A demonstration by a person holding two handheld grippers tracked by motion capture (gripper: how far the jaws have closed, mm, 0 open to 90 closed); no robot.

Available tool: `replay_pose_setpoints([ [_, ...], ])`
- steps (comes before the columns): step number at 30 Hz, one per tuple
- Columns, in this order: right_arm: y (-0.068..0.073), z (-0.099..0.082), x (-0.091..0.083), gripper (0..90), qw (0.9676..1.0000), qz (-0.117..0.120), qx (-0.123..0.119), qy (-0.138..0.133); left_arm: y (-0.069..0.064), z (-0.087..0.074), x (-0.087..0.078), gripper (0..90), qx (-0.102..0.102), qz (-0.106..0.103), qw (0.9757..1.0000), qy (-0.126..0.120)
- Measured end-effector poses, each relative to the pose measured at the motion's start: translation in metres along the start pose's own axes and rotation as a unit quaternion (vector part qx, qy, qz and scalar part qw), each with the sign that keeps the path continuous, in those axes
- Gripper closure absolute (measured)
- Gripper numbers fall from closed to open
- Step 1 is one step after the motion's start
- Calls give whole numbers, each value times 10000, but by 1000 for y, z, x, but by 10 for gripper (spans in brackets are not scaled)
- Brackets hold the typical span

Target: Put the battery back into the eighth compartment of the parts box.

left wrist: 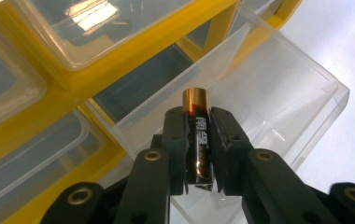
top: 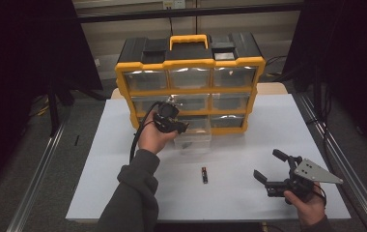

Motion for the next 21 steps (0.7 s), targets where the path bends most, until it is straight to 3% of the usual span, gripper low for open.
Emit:
replay_pose_setpoints([
  [4,0,0,-1,18,10000,5,10,19,-3,1,-1,653,8,-27,9998,-219],
  [7,0,0,-1,18,10000,1,9,22,-4,1,-3,614,41,-58,9998,-182],
  [13,0,0,-1,18,10000,-12,-9,1,-12,-1,-14,503,47,-310,9992,-233],
  [17,1,0,0,19,10000,-6,3,11,-16,-3,-18,426,107,-295,9993,-181],
  [20,1,0,0,19,10000,0,-6,16,-20,-7,-21,372,95,-496,9983,-295],
  [21,1,0,0,19,10000,-7,-3,15,-21,-8,-22,351,130,-452,9984,-320],
])
Point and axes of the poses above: each handheld gripper's, and its own axes: x roughly forward along the jaws, z roughly out of its top, y roughly to its left, the point moved 1 cm from there along x, roughly forward along the jaws, and after that the axes turned 10 degrees about -z, right-handed, at the moved point
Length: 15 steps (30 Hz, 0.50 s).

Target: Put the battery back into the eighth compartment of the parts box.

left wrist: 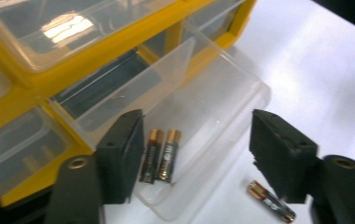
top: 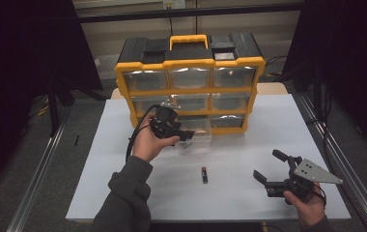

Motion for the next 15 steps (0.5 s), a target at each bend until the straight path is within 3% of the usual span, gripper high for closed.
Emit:
replay_pose_setpoints([
  [7,0,0,0,19,10000,-3,-2,-2,-9,-7,0,255,60,-170,9998,-54],
  [15,0,0,0,20,10000,-2,-7,-3,-17,-13,0,223,142,-340,9992,-119],
])
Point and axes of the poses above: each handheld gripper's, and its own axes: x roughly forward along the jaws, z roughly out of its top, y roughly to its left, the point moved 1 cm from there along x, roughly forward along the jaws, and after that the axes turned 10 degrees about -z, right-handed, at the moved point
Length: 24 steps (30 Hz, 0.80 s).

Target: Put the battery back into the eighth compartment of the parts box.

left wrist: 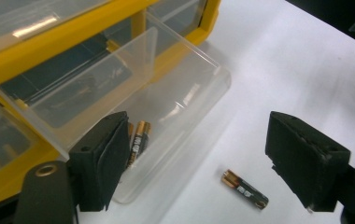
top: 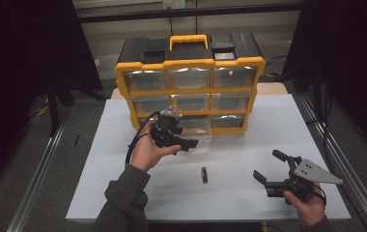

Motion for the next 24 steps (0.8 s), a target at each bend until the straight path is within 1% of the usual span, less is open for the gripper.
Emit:
replay_pose_setpoints([
  [3,0,0,0,20,10000,-1,-2,0,-3,-2,1,215,4,-23,10000,-3],
  [4,0,0,0,19,10000,8,10,-5,-4,-3,1,211,4,13,10000,37],
  [7,1,0,0,20,10000,18,16,-9,-8,-8,5,205,25,-137,9999,53],
  [8,1,0,0,20,10000,23,17,-8,-9,-9,5,203,43,-95,9999,87],
  [9,1,0,0,20,10000,23,20,-8,-10,-11,7,203,30,-127,9999,62],
  [10,1,0,0,20,10000,22,16,-5,-10,-12,7,202,47,-137,9998,122],
  [12,1,0,0,19,10000,24,18,-7,-11,-13,9,202,34,-132,9998,110],
  [13,1,0,0,19,10000,24,18,-7,-11,-14,9,202,74,-188,9997,131],
  [14,1,0,0,19,10000,22,22,-2,-14,-16,11,201,62,-234,9996,143],
  [15,1,0,0,19,10000,22,22,-2,-14,-16,11,201,62,-234,9996,143],
  [16,1,0,0,20,10000,24,12,-1,-15,-18,13,201,109,-281,9995,126],
  [24,1,0,0,20,10000,26,15,-6,-19,-24,20,197,87,-341,9992,198],
])
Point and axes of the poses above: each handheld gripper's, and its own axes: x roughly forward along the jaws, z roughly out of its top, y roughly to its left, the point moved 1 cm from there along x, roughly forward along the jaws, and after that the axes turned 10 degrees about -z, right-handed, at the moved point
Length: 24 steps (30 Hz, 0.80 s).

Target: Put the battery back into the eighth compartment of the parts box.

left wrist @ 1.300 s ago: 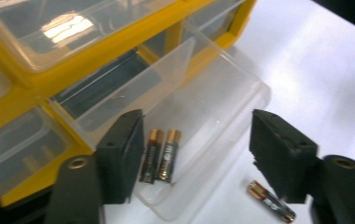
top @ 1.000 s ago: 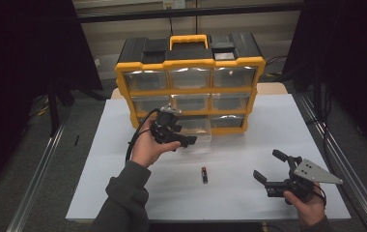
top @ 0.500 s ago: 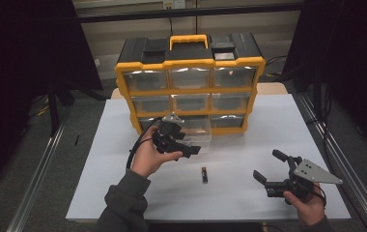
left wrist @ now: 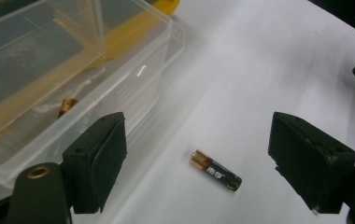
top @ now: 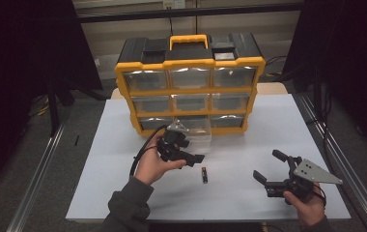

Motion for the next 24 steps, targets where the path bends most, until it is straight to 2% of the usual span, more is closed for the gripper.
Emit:
replay_pose_setpoints([
  [9,0,0,0,20,10000,1,9,11,-3,-7,8,196,28,-29,10000,59],
  [10,0,0,0,19,10000,5,-2,14,-3,-8,9,196,35,-68,9999,139],
  [14,0,0,0,19,10000,0,-11,12,-4,-11,13,193,31,-68,9999,129],
  [18,0,0,0,20,10000,11,-29,22,-5,-15,17,193,41,-110,9996,258],
  [23,0,0,0,20,10000,10,-25,24,-7,-19,24,195,32,-132,9996,254],
  [24,0,0,0,20,10000,9,-26,20,-8,-20,26,197,45,-112,9994,326],
])
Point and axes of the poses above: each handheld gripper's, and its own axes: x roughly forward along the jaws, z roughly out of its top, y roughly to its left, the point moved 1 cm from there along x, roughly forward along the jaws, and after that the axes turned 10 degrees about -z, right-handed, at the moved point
